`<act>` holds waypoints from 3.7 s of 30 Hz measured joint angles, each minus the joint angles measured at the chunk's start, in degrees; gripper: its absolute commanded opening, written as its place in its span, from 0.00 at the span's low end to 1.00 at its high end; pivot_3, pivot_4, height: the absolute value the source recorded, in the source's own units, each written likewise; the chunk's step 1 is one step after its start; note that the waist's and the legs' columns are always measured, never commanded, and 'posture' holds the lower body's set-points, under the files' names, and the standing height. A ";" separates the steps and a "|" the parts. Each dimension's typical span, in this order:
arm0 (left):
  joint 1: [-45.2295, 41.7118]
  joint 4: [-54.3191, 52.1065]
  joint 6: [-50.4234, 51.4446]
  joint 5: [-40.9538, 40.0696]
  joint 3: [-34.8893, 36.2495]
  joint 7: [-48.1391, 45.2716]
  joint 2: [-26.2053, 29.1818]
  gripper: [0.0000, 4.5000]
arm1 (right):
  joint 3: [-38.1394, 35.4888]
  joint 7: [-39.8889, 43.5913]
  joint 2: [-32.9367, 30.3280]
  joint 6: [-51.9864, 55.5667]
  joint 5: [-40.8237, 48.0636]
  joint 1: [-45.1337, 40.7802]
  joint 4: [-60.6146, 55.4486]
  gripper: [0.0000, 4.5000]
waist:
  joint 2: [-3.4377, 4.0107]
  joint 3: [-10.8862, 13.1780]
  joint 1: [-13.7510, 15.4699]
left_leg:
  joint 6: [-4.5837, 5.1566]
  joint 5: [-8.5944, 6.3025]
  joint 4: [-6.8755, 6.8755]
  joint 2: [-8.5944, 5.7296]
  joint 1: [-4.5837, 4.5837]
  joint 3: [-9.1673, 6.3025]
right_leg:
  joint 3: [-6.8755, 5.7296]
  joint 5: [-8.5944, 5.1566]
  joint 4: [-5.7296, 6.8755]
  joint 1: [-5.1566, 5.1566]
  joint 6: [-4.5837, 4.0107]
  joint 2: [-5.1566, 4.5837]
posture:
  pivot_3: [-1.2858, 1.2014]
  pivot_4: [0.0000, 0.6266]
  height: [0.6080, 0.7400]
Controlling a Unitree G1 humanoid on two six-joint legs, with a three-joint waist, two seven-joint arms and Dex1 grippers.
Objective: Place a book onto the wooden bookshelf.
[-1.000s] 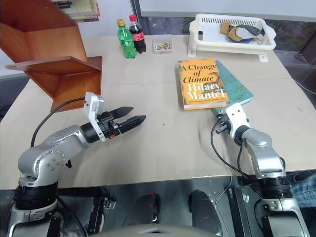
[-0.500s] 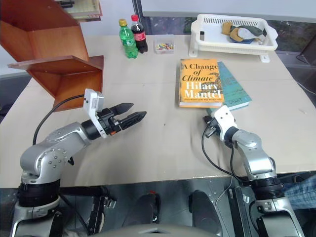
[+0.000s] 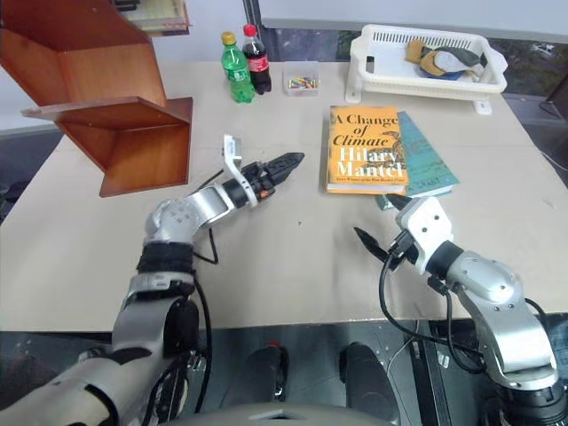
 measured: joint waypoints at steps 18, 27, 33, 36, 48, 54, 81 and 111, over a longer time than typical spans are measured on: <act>-19.77 41.04 -9.14 11.63 6.61 -8.11 -5.10 1.00 | -0.78 -10.29 0.03 10.29 -1.20 1.21 -11.88 0.99 | 0.00 0.00 0.15 | -0.01 0.00 -0.02 -0.19 -0.27 -0.39 | -0.37 -0.04 -0.07 -0.04 0.05 -0.18 | 0.52 0.24 1.00; -21.12 43.00 -12.13 17.13 8.11 -7.01 -7.46 0.73 | -0.65 -12.77 0.54 11.62 -2.35 2.40 -13.57 1.00 | 0.00 0.00 0.17 | -0.01 0.01 -0.02 -0.23 -0.27 -0.40 | -0.37 -0.05 -0.04 -0.04 0.05 -0.22 | 0.52 0.24 1.00; -21.86 43.09 -11.53 17.39 12.12 -5.48 -8.05 0.28 | -0.66 -13.44 0.61 12.18 -2.54 2.57 -14.87 1.00 | 0.00 0.00 0.16 | -0.01 0.01 -0.01 -0.24 -0.26 -0.43 | -0.40 -0.05 -0.02 -0.03 0.06 -0.24 | 0.52 0.24 1.00; -21.95 43.03 -9.65 16.53 14.51 -3.84 -8.30 0.28 | -0.66 -13.59 0.61 12.24 -2.68 2.58 -14.97 1.00 | 0.00 0.00 0.14 | -0.01 0.01 0.00 -0.25 -0.26 -0.44 | -0.40 -0.05 -0.01 -0.03 0.06 -0.25 | 0.52 0.24 1.00; -22.53 35.84 -3.61 8.47 22.46 10.03 -17.59 0.28 | -1.01 -13.30 0.37 12.45 -3.01 1.73 -14.88 1.00 | 0.00 0.00 0.53 | -0.02 0.01 0.01 -0.37 -0.29 -0.54 | -0.48 -0.05 -0.01 0.01 0.08 -0.35 | 0.52 0.24 1.00; -16.04 19.72 2.93 8.17 16.08 17.19 -20.78 0.28 | -6.18 -12.47 -0.54 15.74 -1.21 6.53 -17.76 1.00 | 0.05 -0.03 -0.48 | -0.03 0.02 -0.03 -0.34 -0.13 -0.50 | -0.36 -0.08 0.13 0.02 0.10 -0.33 | 0.52 0.24 1.00; -5.58 1.51 19.22 0.90 8.32 20.21 -9.48 0.98 | -8.31 -17.54 -4.54 14.09 9.80 9.72 -19.89 1.00 | 0.04 -0.07 -0.35 | -0.04 0.04 0.19 -0.36 -0.10 -0.62 | -0.44 -0.08 0.27 0.11 0.10 -0.26 | 0.52 0.24 1.00; -24.51 43.18 -10.84 19.13 11.30 -1.45 -10.76 0.69 | 4.00 -22.34 1.54 17.94 -0.11 -2.15 -17.53 1.00 | 0.03 -0.06 0.17 | -0.03 0.04 0.16 -0.52 -0.34 -0.79 | -0.61 -0.10 0.12 0.05 0.13 -0.42 | 0.52 0.24 1.00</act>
